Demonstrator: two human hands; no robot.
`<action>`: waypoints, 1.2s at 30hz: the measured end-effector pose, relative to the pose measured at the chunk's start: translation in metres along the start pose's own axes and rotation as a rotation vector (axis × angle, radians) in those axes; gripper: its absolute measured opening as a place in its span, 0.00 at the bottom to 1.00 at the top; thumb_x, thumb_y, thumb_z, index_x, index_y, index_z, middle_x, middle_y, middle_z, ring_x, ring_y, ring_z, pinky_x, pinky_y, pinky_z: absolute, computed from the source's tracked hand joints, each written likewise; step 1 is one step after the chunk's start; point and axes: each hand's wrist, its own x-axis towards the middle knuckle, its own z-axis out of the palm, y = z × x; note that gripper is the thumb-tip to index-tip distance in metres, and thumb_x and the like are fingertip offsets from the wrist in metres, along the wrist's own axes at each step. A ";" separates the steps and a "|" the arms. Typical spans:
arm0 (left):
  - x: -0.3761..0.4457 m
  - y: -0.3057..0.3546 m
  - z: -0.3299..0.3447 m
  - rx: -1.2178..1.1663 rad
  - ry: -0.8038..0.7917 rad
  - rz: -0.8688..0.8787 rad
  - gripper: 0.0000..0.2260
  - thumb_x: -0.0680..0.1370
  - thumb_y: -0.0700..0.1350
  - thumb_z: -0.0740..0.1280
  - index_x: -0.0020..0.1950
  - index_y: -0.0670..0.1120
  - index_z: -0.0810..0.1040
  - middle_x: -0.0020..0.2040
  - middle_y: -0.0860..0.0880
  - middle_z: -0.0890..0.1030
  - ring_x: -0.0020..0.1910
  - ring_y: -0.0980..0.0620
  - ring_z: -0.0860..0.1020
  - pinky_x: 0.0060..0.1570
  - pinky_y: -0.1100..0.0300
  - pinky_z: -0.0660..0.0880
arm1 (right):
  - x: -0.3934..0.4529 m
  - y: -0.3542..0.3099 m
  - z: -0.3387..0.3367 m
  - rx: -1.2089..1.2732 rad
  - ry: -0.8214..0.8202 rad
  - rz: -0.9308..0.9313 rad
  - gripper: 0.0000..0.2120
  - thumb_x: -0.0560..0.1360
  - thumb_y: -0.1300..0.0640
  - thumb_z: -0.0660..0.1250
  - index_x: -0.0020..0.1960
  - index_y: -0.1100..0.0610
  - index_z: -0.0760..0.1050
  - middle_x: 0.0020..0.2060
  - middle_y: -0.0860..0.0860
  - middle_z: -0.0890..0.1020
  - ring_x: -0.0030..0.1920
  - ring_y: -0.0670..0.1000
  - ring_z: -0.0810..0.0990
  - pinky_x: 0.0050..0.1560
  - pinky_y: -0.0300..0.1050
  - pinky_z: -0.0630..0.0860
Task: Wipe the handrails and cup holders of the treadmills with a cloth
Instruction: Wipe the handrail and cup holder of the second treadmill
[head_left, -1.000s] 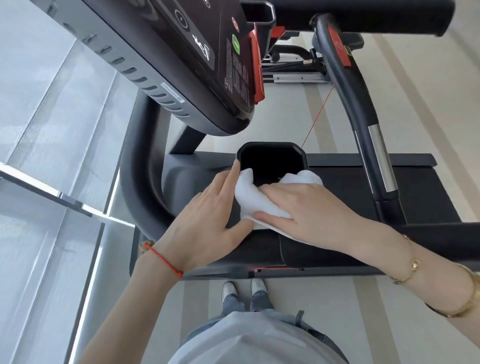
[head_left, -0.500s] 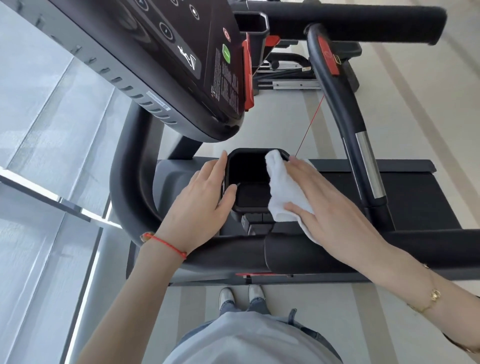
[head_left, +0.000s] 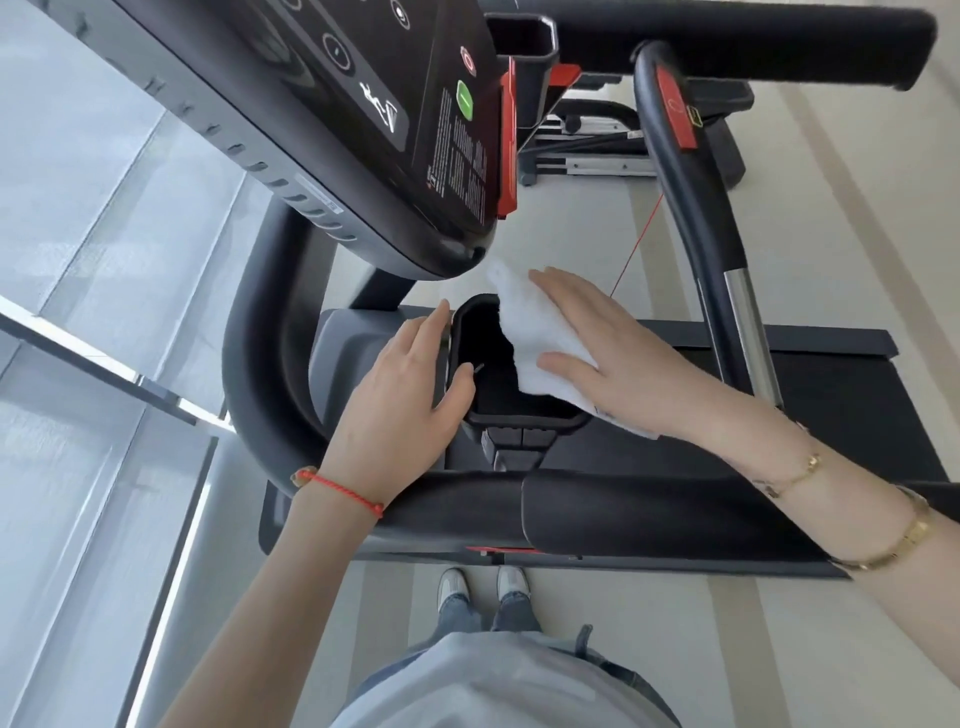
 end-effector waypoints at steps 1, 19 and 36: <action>0.000 0.000 0.000 0.002 -0.003 0.000 0.27 0.81 0.52 0.59 0.79 0.47 0.59 0.68 0.51 0.72 0.66 0.53 0.71 0.60 0.61 0.69 | -0.010 0.002 0.001 0.036 -0.007 -0.003 0.32 0.81 0.47 0.58 0.79 0.47 0.46 0.78 0.42 0.47 0.77 0.41 0.47 0.70 0.35 0.48; 0.002 0.000 0.002 -0.014 -0.007 0.002 0.26 0.80 0.50 0.60 0.78 0.46 0.62 0.64 0.52 0.74 0.60 0.55 0.73 0.58 0.69 0.66 | 0.036 0.000 -0.002 -0.103 0.119 0.015 0.19 0.78 0.44 0.64 0.62 0.55 0.68 0.49 0.49 0.76 0.44 0.54 0.74 0.40 0.48 0.64; 0.003 -0.003 0.004 0.000 0.005 0.010 0.25 0.80 0.51 0.60 0.77 0.47 0.64 0.62 0.54 0.75 0.57 0.56 0.74 0.56 0.66 0.69 | 0.042 0.011 -0.005 0.064 0.026 0.110 0.18 0.76 0.44 0.66 0.60 0.51 0.67 0.39 0.40 0.72 0.38 0.42 0.73 0.33 0.39 0.62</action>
